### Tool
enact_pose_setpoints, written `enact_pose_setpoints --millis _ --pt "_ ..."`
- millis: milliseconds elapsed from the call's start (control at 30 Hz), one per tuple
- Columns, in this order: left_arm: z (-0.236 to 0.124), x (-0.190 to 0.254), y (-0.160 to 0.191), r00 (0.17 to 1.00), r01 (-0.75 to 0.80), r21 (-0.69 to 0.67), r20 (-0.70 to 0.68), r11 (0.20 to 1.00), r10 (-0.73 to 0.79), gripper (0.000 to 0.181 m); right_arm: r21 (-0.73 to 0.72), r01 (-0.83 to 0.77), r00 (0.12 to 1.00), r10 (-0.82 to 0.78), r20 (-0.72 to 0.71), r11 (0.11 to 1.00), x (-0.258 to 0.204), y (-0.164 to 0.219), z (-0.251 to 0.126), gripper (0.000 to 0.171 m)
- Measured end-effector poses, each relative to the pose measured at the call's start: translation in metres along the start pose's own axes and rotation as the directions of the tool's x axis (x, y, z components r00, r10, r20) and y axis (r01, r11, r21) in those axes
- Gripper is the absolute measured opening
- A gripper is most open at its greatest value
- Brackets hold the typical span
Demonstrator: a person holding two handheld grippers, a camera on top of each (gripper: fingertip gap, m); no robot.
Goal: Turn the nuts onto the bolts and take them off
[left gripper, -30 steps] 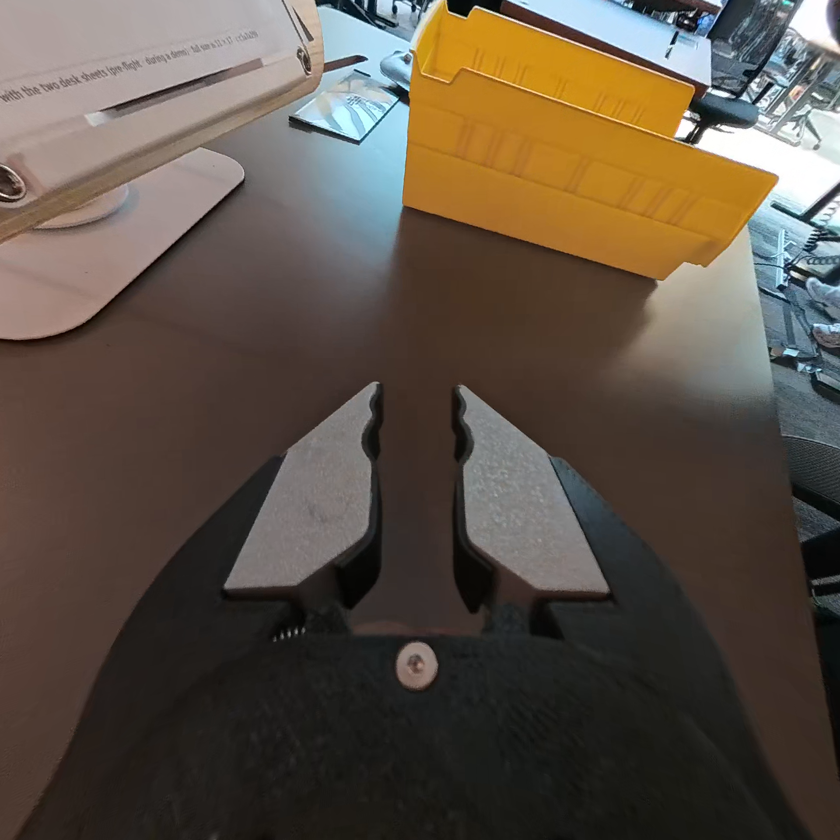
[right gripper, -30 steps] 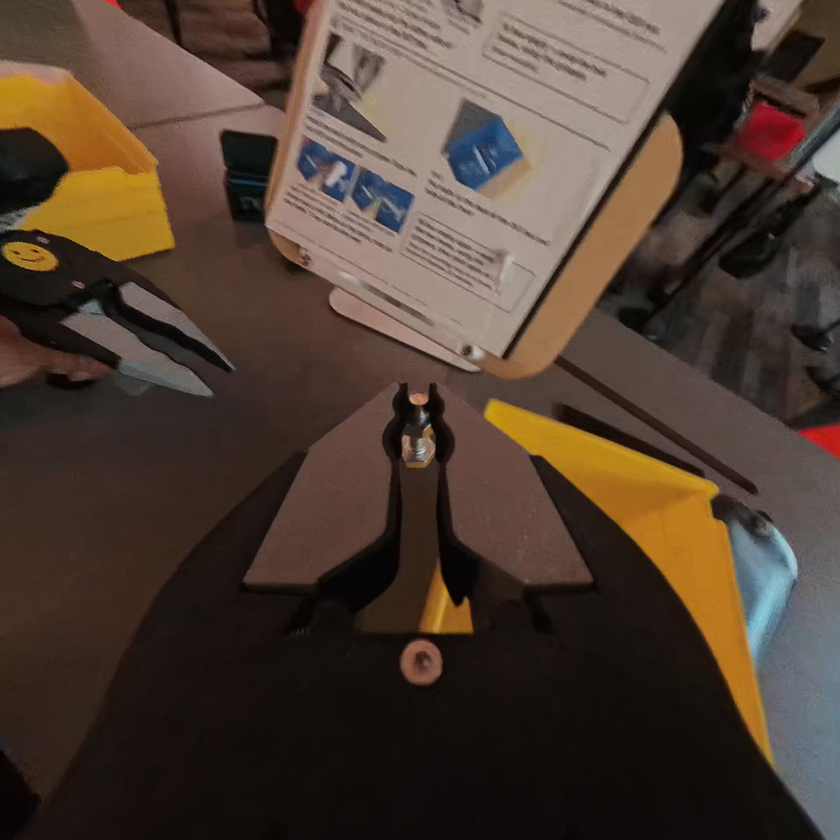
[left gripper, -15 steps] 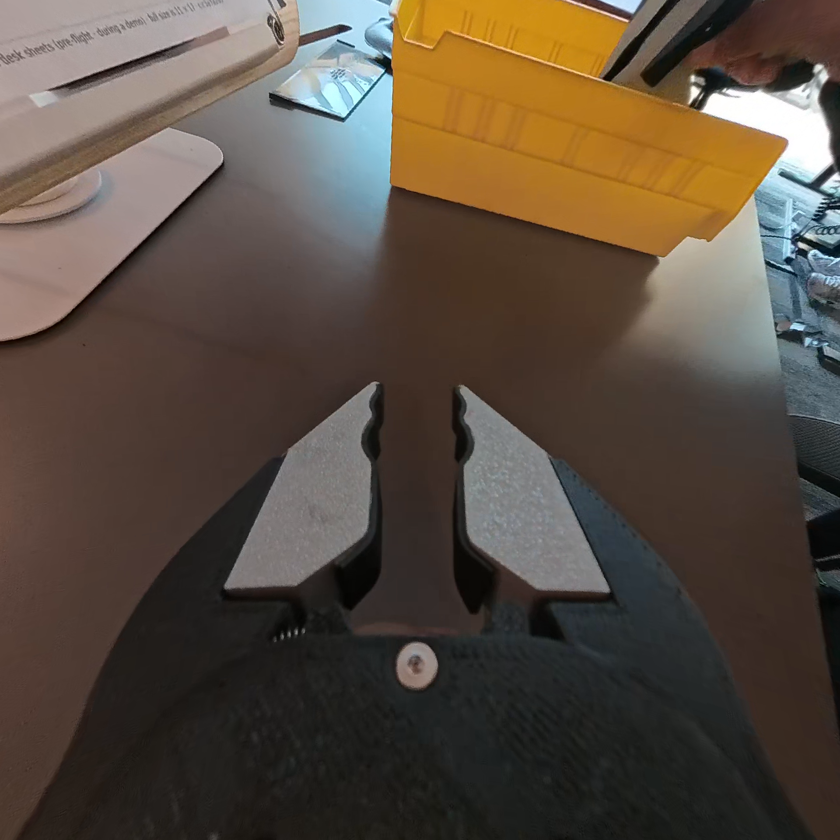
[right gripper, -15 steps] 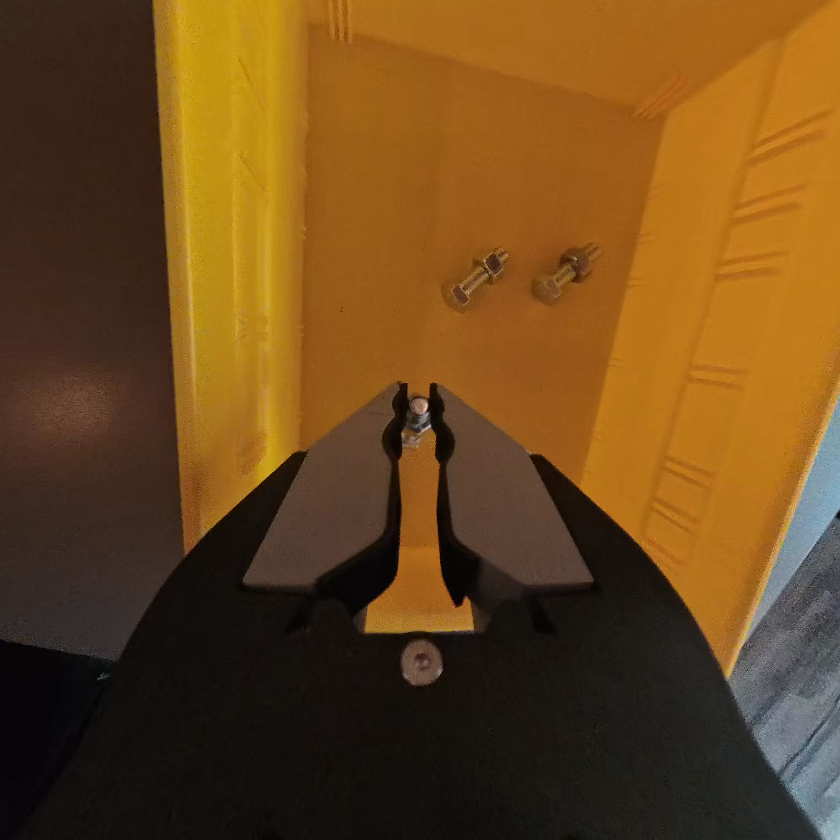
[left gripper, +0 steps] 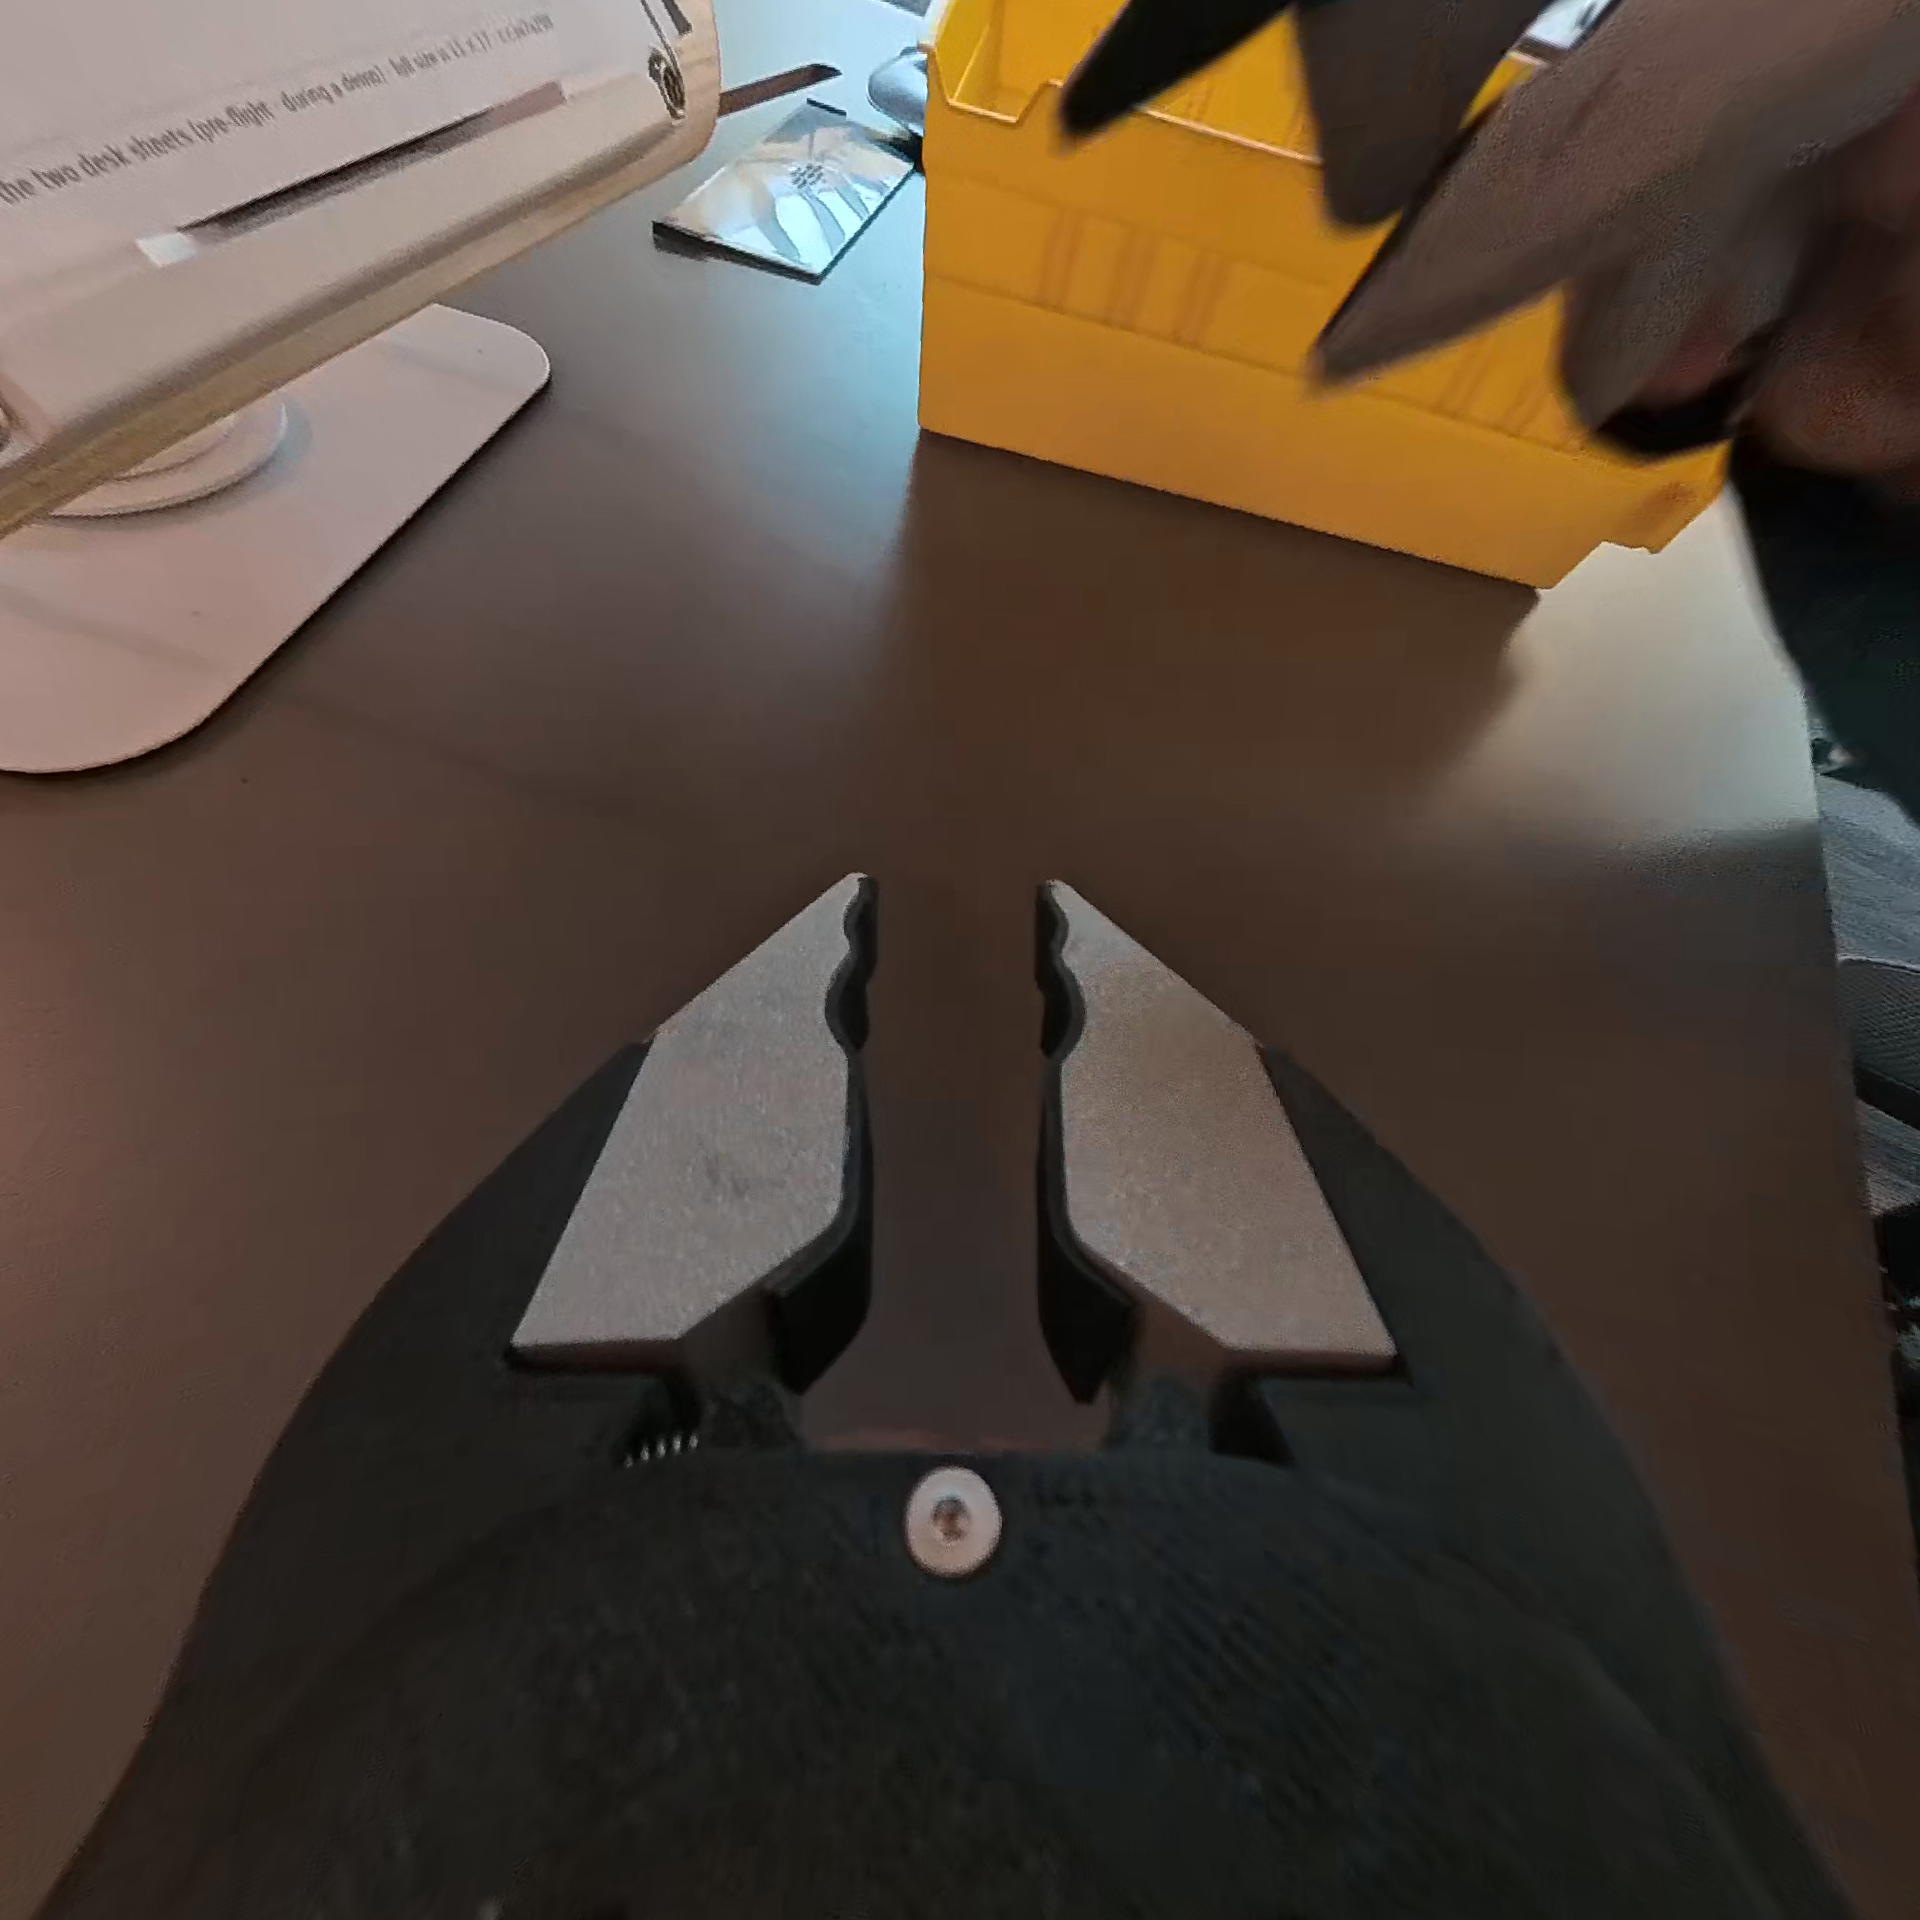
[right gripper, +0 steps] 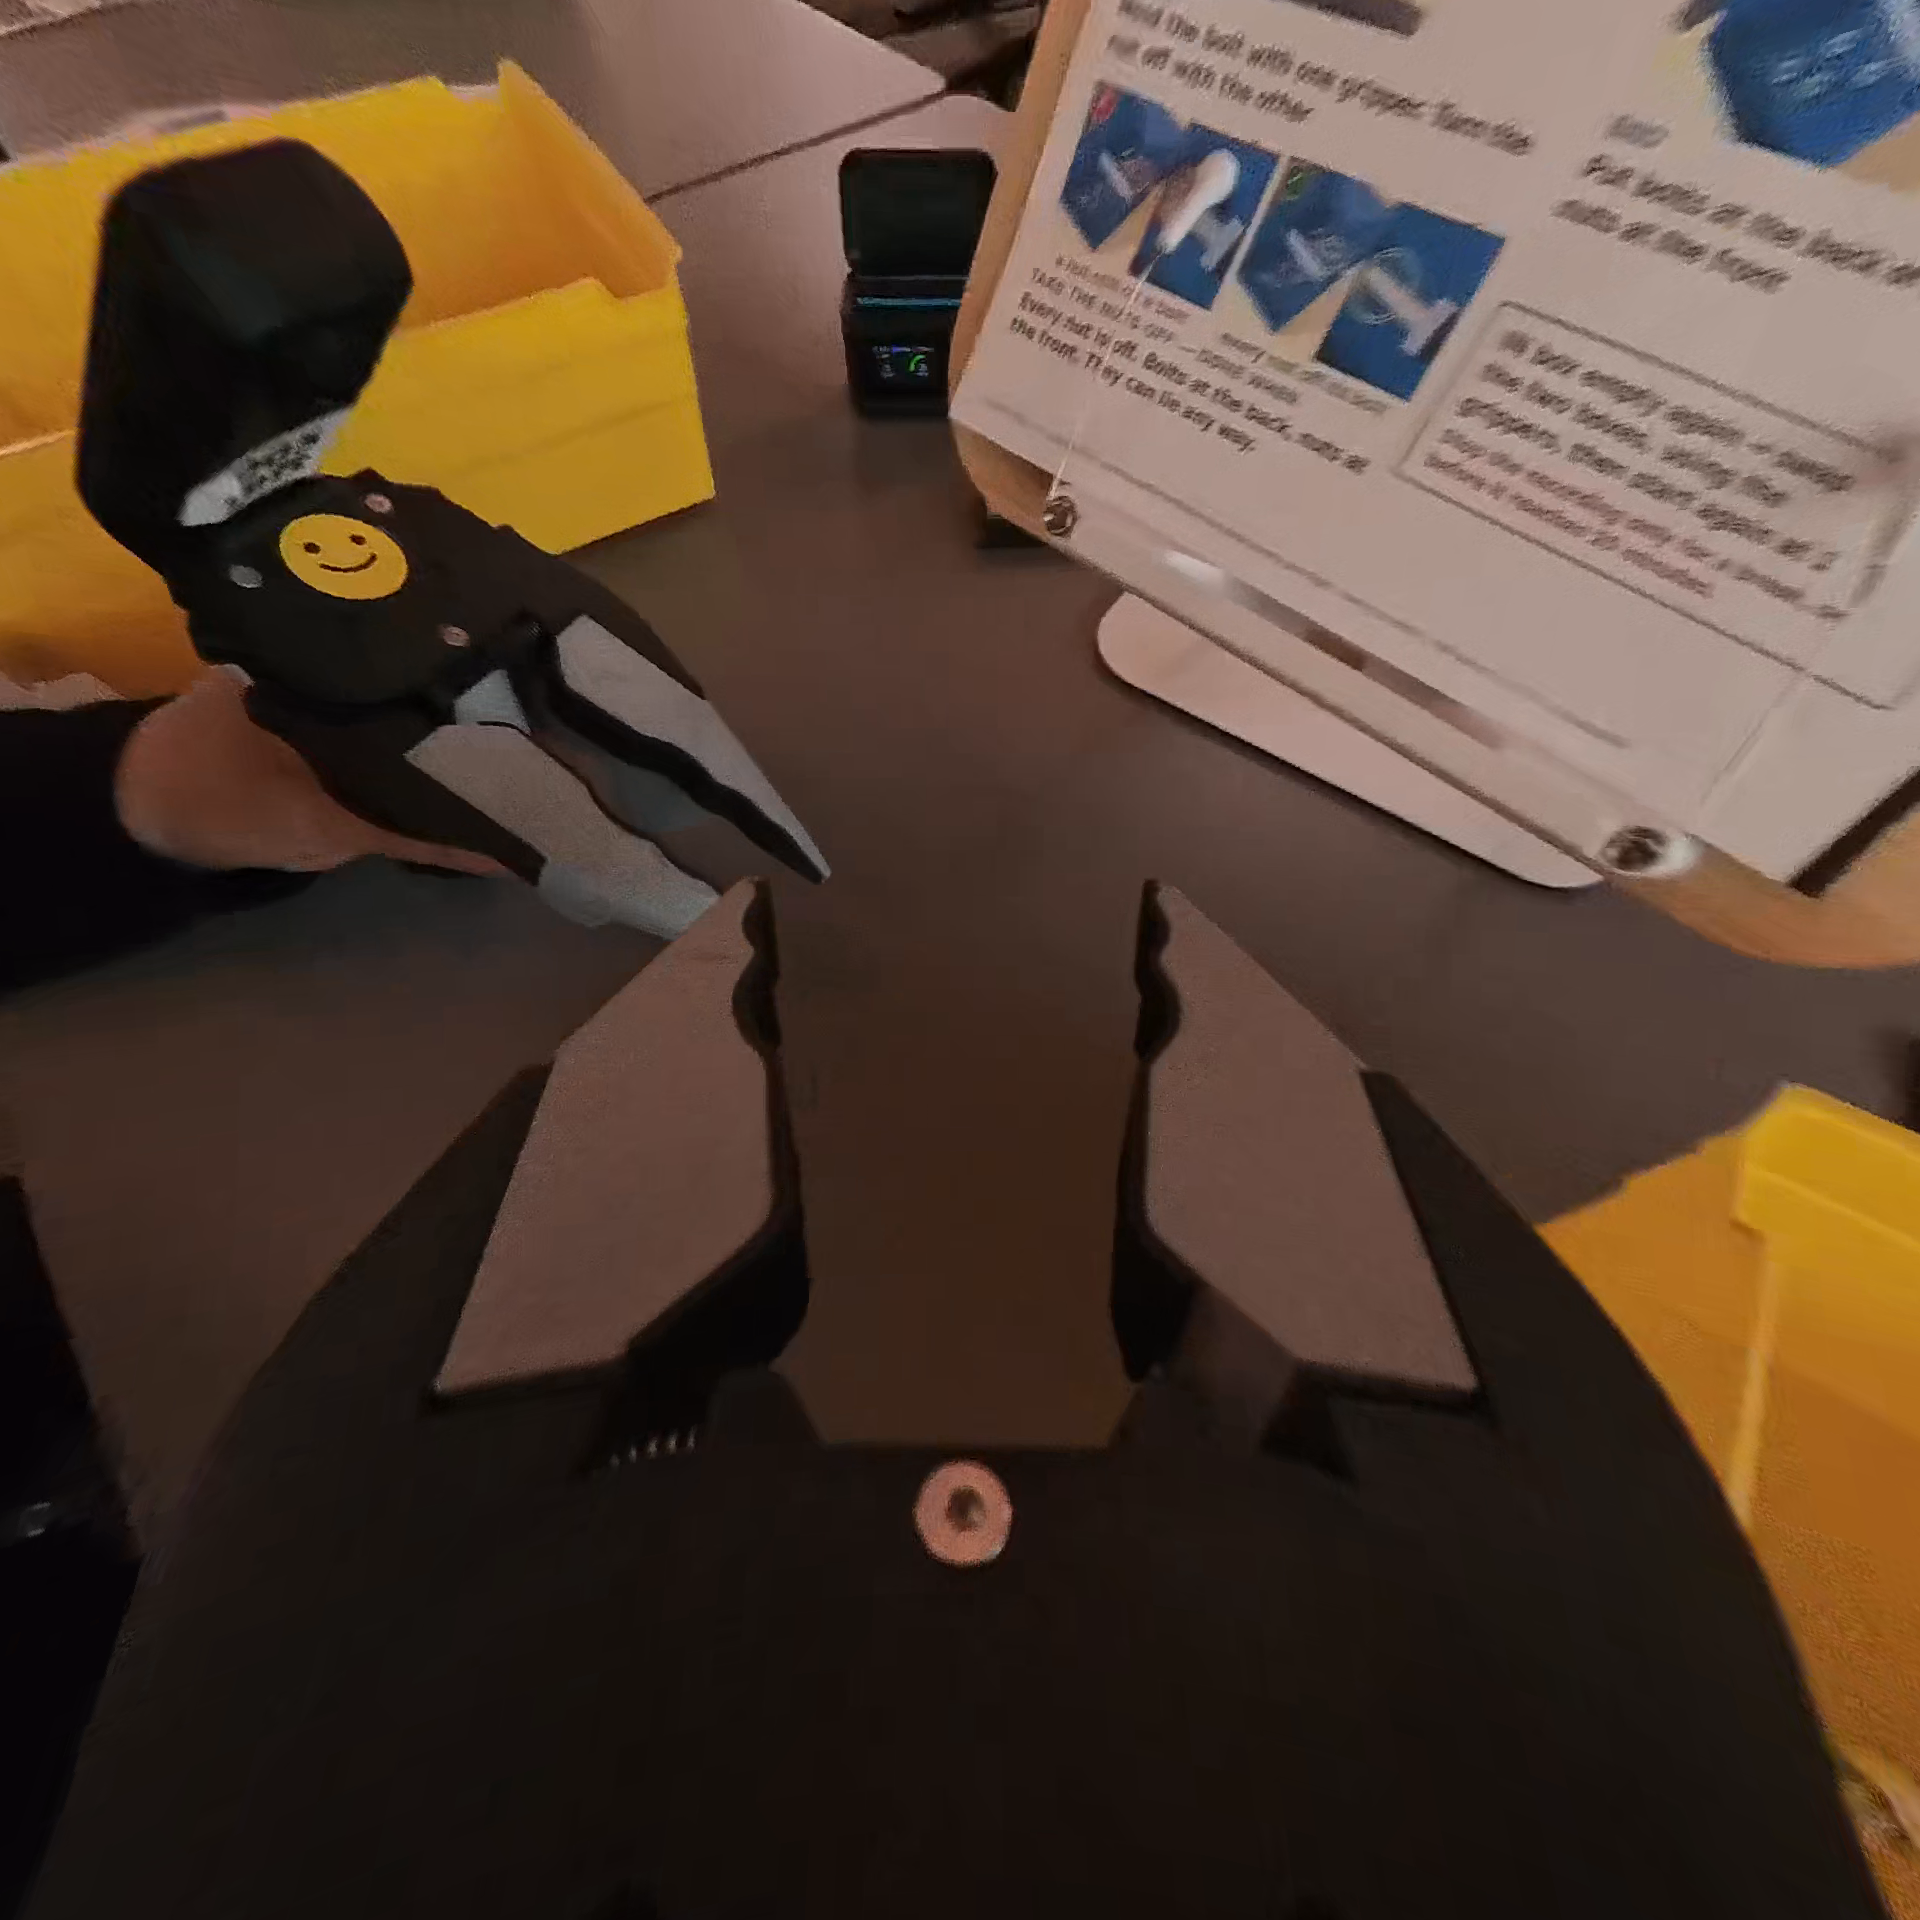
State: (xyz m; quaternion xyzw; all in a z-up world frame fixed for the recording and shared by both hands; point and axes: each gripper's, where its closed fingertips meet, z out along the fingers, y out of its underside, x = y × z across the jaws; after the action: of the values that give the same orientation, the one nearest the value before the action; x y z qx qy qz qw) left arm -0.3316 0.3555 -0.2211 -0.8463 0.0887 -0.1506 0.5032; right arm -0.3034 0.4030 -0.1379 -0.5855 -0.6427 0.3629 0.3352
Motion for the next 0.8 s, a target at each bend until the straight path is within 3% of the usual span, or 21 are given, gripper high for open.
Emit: enact_pose_setpoints --millis 100,233,300,467,800 --pt "-0.004 -0.001 -0.003 1.000 -0.003 0.018 0.011 1.000 0.003 0.028 -0.014 0.075 0.995 -0.076 -0.071 0.997 0.006 0.021 0.045 0.063" --pt "0.000 0.003 0.000 0.999 0.046 0.009 -0.021 0.999 -0.046 0.027 0.031 0.108 0.990 -0.105 -0.095 0.994 0.015 0.039 0.072 0.063" --pt "0.004 0.011 0.003 0.995 0.072 -0.005 -0.069 0.997 -0.072 0.028 0.049 0.097 0.994 -0.095 -0.056 0.994 0.011 0.042 0.073 0.070" --pt "0.008 0.016 0.008 0.995 0.049 -0.034 -0.086 0.998 -0.052 0.028 0.053 0.088 0.996 -0.087 -0.018 0.995 0.011 0.045 0.073 0.068" --pt "0.008 0.012 0.010 0.999 -0.038 -0.053 -0.021 0.998 0.037 0.028 0.032 0.123 0.991 -0.122 -0.048 0.992 0.013 0.049 0.080 0.066"
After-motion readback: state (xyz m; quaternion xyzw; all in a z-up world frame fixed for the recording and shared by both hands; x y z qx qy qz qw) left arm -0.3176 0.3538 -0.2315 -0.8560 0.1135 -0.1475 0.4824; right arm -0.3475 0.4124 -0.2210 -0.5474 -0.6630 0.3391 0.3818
